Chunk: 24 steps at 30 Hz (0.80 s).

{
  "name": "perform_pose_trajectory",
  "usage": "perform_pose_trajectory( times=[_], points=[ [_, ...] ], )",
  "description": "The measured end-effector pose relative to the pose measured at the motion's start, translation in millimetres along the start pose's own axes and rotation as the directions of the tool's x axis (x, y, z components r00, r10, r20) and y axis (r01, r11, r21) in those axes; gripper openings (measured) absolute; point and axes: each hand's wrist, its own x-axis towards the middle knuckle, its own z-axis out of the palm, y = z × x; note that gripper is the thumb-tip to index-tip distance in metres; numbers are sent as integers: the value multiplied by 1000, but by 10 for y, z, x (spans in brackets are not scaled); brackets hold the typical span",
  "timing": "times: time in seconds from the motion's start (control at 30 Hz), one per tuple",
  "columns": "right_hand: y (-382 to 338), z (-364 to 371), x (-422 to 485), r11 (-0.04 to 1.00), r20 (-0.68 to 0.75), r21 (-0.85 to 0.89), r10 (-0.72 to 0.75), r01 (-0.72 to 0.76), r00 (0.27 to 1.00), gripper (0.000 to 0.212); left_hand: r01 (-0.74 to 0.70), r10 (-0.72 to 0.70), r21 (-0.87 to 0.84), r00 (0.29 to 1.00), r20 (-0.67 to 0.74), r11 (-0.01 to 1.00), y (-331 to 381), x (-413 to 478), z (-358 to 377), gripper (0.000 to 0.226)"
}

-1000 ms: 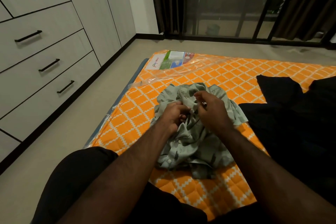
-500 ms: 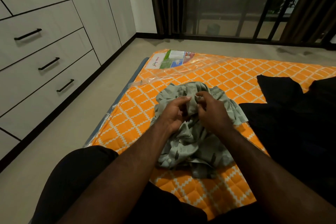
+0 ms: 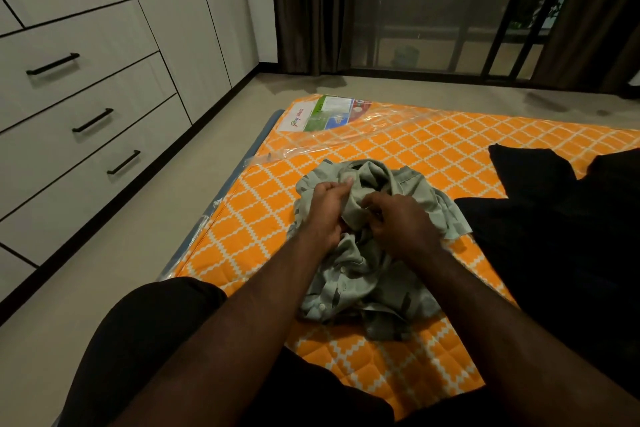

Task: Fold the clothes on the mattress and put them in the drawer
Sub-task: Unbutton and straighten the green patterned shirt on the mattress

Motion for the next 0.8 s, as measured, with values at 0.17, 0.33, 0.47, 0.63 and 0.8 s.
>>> perform_pose_trajectory(
  times=[0.17, 0.33, 0.47, 0.63, 0.8],
  points=[
    [-1, 14, -15, 996, 22, -38, -83, 84, 996, 34, -245, 426, 730, 902, -69, 638, -51, 23, -15, 41],
    [1, 3, 1, 996, 67, -68, -56, 60, 996, 22, -216, 481, 798, 871, -103, 562, 4, -25, -16, 19],
    [-42, -7, -28, 996, 53, -82, -40, 44, 998, 25, -196, 499, 830, 859, -112, 523, -11, -37, -34, 17],
    [-62, 0, -22, 995, 71, -95, 18, -11, 997, 40, -323, 576, 852, 817, 30, 413, 4, -83, 32, 26],
    [-48, -9, -26, 995, 95, -59, 92, -86, 991, 59, -320, 579, 839, 815, 6, 441, 18, -103, 57, 31]
  ],
)
